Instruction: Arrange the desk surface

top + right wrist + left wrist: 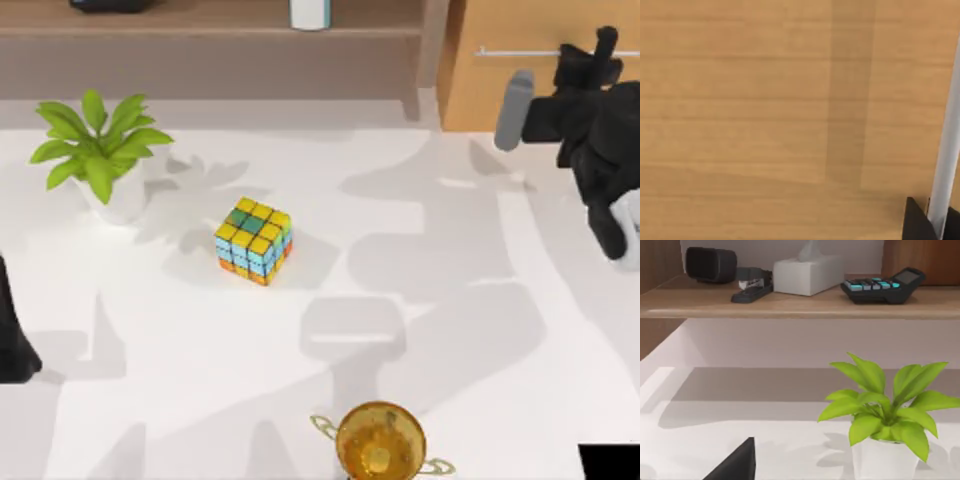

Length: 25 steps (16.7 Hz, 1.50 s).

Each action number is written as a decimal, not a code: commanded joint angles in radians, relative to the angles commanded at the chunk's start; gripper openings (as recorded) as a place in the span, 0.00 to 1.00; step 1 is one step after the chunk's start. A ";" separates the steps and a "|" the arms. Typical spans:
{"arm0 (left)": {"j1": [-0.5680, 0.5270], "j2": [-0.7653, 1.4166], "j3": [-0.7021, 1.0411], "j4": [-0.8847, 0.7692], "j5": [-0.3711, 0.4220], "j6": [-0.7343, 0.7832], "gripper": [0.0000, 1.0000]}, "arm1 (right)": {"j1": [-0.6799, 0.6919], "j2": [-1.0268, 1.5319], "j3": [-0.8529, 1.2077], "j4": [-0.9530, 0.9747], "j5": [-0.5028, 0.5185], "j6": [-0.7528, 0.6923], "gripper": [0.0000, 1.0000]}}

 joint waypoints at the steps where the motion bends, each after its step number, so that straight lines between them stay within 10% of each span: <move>1: 0.000 0.000 0.000 0.000 0.000 0.000 1.00 | 0.000 0.000 0.000 0.000 0.000 0.000 0.23; 11: 0.000 0.000 0.000 0.000 0.000 0.000 1.00 | 0.000 0.000 0.000 0.000 0.000 0.000 0.98; 25: 0.000 0.000 0.000 0.000 0.000 0.000 1.00 | 0.002 -0.031 -0.061 0.031 0.008 0.008 1.00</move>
